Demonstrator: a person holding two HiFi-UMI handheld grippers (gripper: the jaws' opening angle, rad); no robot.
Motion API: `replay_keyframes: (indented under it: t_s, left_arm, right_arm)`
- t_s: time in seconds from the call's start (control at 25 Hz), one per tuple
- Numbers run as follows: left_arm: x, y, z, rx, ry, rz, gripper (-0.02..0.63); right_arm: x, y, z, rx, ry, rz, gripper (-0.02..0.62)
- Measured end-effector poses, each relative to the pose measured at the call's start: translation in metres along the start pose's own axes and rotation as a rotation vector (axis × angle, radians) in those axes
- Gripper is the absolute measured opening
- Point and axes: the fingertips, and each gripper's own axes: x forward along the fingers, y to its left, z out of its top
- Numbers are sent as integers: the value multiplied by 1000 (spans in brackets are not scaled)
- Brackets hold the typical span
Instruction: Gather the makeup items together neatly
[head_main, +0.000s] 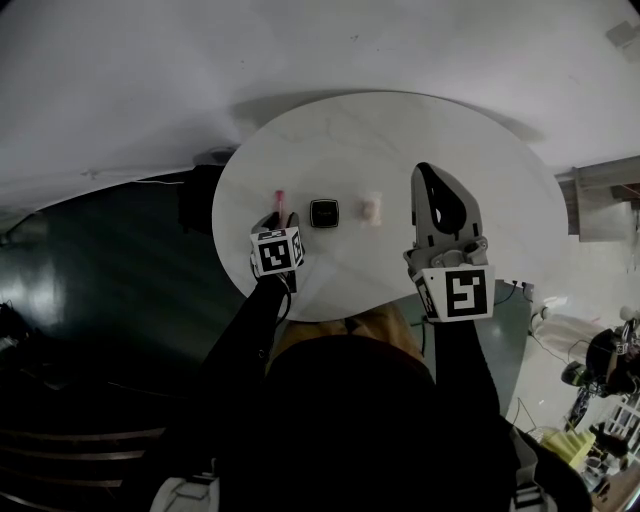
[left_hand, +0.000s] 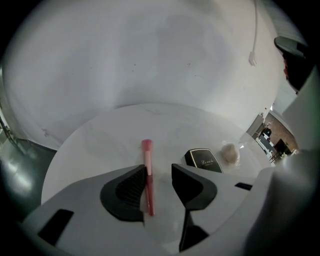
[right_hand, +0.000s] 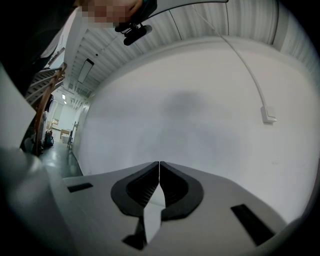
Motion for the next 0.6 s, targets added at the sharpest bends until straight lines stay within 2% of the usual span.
replay_keyframes:
  t_s: [0.08,0.44,0.6]
  left_arm:
    - [-1,0,1,3,-3,-1,195]
    - [-17,9,13,23,-49,8,198]
    - [-32,11,23,76,-96,16,198]
  right_arm:
    - [1,1,2,7,-7,-2,28]
    - [-3,7,2,10,-16,-20,28]
    - [-5,13,5,14,-28,-24,28]
